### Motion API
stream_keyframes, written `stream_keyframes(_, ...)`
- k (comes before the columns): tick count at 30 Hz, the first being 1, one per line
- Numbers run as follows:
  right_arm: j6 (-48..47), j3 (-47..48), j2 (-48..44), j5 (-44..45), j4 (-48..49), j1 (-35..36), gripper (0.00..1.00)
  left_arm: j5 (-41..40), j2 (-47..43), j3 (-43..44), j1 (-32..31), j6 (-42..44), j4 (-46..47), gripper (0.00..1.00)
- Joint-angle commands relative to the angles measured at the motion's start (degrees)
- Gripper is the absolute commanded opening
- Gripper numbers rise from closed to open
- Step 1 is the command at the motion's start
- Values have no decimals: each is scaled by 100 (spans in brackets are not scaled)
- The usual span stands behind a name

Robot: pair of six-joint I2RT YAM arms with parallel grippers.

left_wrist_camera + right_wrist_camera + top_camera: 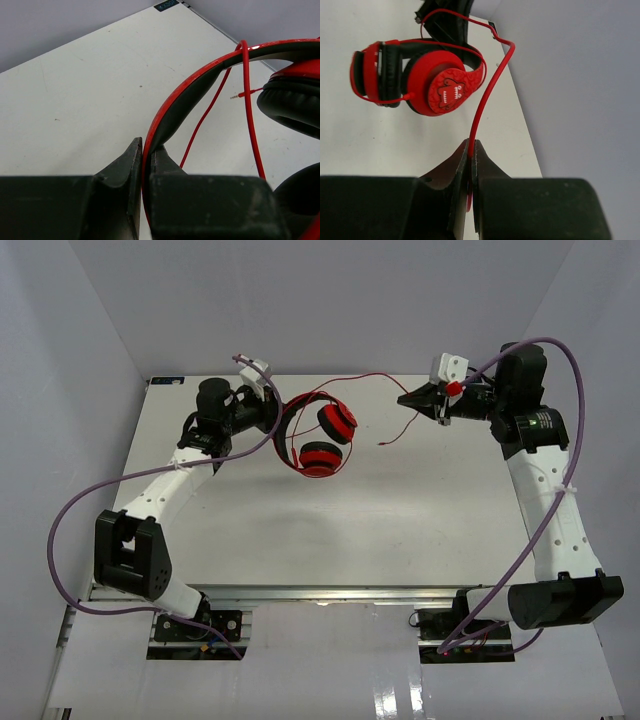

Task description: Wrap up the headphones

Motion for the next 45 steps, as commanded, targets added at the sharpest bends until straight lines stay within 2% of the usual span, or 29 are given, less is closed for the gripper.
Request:
stream_keyframes(1, -986, 542, -143, -377, -762, -3, 8, 359, -57, 277, 3, -394, 331, 0)
stream_keyframes(4, -925, 582, -153, 343, -639, -24, 8, 477, -98, 211, 69, -437, 403, 0)
stream_keyframes(7, 274, 371, -164, 1311, 413, -270, 8, 685, -184, 36, 152, -518, 573, 0)
stream_keyframes(9, 705, 344, -147, 1391, 666, -500, 8, 780, -239, -54, 203, -595, 710, 0)
stream_keyframes(12, 660, 281, -233, 670, 621, -631, 8, 749, -198, -59, 241, -641, 717, 0)
stream_keyframes(18, -156, 774, -133, -591, -316, -498, 8, 369, 194, 329, 247, -615, 378, 0)
stream_keyframes(23, -406, 1099, -6, -644, -593, 160, 8, -92, 433, 646, 153, -360, -56, 0)
stream_keyframes(27, -390, 929, 124, 408, -574, 1394, 8, -384, 628, 972, -69, -116, -275, 0)
stream_keyframes(30, -336, 571, 167, 881, -385, 1934, 8, -459, 655, 1101, -140, -109, -275, 0)
stream_keyframes(37, -498, 173, 171, 1579, -364, 2400, 8, -497, 577, 1169, -158, 15, -305, 0)
stream_keyframes(45, -623, 881, 167, 2186, -563, 2388, 8, -666, 411, 624, -171, 388, -219, 0)
